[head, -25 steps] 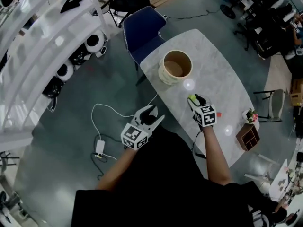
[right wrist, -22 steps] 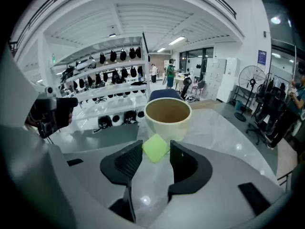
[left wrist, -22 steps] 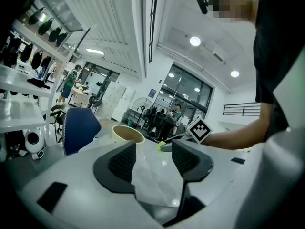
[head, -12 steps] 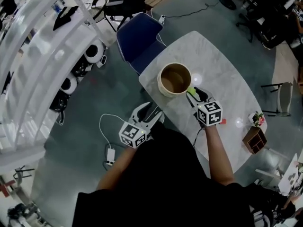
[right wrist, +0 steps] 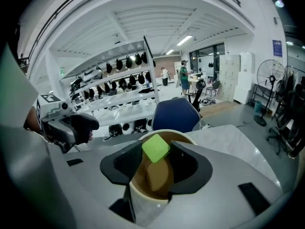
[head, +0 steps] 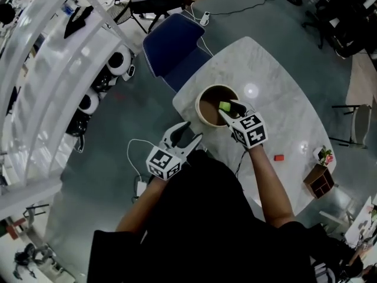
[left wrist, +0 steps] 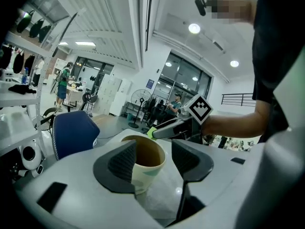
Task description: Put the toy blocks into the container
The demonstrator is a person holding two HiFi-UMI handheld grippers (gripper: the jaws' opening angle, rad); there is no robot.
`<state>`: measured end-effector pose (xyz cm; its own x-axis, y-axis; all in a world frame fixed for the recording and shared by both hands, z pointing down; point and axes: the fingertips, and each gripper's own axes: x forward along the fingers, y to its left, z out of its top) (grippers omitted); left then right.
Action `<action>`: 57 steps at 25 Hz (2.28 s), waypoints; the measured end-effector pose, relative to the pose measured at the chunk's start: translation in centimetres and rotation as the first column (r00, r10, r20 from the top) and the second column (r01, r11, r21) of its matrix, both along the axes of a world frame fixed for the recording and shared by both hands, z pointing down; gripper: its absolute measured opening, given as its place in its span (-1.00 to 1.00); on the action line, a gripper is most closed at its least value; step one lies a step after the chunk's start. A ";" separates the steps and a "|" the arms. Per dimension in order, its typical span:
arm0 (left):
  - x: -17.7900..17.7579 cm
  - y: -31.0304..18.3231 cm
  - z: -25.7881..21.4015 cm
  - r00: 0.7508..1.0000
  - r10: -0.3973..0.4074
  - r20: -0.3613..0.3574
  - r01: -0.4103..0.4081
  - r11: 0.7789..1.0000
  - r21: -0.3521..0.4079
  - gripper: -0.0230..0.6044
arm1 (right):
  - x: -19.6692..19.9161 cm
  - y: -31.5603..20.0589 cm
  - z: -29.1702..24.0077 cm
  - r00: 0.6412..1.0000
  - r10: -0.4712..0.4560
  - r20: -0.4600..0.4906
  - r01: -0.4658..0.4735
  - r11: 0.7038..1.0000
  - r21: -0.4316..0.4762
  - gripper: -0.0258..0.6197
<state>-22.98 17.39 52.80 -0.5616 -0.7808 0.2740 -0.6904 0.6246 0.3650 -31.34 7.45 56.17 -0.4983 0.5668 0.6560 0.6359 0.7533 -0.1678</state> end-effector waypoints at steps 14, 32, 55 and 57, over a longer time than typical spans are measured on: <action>-4.9 0.3 1.6 0.994 0.104 -0.042 -0.103 0.994 0.036 -0.26 | -2.2 4.3 6.2 0.974 -0.123 -0.192 0.152 0.977 0.150 -0.38; -10.5 4.1 3.6 0.967 0.232 -0.105 -0.224 0.971 0.085 -0.26 | -2.9 4.9 15.5 0.881 -0.092 -0.463 0.217 0.950 0.225 -0.38; -14.6 5.0 4.1 0.933 0.340 -0.120 -0.323 0.936 0.141 -0.26 | -1.9 4.6 18.1 0.855 -0.022 -0.517 0.212 0.926 0.312 -0.36; -14.9 4.7 4.0 0.925 0.363 -0.114 -0.345 0.926 0.151 -0.26 | -2.1 4.8 17.1 0.863 -0.004 -0.506 0.187 0.932 0.311 -0.36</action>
